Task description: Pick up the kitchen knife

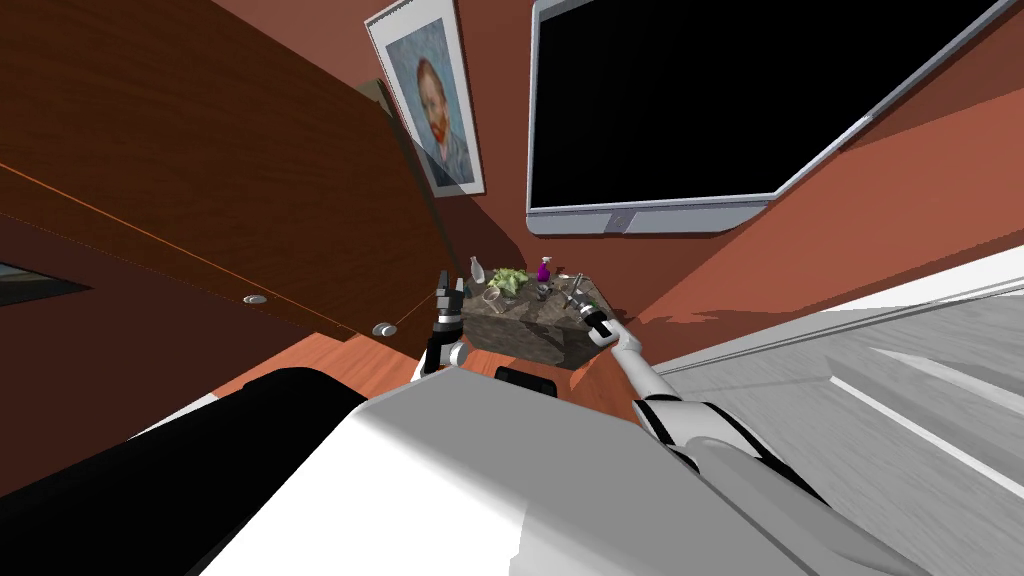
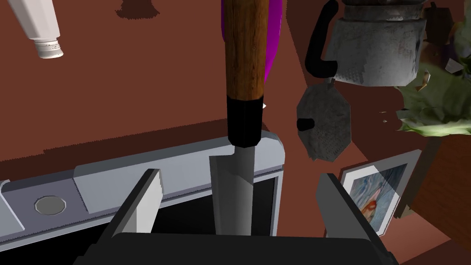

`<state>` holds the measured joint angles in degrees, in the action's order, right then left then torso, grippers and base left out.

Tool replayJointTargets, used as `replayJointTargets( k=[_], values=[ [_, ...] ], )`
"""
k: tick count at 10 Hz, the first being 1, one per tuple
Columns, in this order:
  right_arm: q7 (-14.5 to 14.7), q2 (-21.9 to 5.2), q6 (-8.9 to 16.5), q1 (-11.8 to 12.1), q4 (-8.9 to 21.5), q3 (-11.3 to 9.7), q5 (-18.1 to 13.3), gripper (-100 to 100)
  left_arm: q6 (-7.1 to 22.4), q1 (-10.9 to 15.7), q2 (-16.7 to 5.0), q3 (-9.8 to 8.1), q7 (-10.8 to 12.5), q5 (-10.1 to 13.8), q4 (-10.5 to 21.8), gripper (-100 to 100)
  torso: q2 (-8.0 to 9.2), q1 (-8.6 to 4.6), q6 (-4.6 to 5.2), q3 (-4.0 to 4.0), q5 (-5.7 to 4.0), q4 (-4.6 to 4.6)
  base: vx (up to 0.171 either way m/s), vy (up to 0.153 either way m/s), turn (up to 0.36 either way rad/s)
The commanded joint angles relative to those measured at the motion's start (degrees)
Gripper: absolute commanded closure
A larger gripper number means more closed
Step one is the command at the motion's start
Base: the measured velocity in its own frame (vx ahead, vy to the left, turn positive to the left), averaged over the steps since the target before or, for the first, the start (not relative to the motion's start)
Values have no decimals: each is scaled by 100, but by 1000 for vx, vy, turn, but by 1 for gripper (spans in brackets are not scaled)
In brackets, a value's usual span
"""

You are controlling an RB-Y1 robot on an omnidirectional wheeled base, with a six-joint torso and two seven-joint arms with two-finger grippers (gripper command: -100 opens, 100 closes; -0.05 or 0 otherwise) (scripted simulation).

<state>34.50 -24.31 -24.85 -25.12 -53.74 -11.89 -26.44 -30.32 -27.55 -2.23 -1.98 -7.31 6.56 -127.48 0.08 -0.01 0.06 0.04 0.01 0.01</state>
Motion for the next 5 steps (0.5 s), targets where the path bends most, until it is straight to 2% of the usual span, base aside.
replayJointTargets(
  k=[1,2,3,4,5],
  values=[
    [44,44,-69,-286,286,-78,7,-100,0,0,0,0,0,0,0,0,0,0,0,0,0,0,-31,-4,-129],
    [44,44,-69,-389,430,-78,7,-100,0,1,0,1,0,0,0,0,2,2,-5,2,0,1,-17,2,16],
    [56,54,-87,-339,390,-61,8,-100,0,1,0,1,0,0,0,0,0,4,-5,1,1,0,0,0,0],
    [59,55,-93,-350,406,-62,8,100,0,1,0,1,0,0,0,0,-2,4,-4,-1,0,0,0,0,0],
    [59,55,-93,-348,404,-62,8,100,0,1,0,1,0,0,0,0,-4,3,-4,-2,0,-1,0,0,0]
  ],
)
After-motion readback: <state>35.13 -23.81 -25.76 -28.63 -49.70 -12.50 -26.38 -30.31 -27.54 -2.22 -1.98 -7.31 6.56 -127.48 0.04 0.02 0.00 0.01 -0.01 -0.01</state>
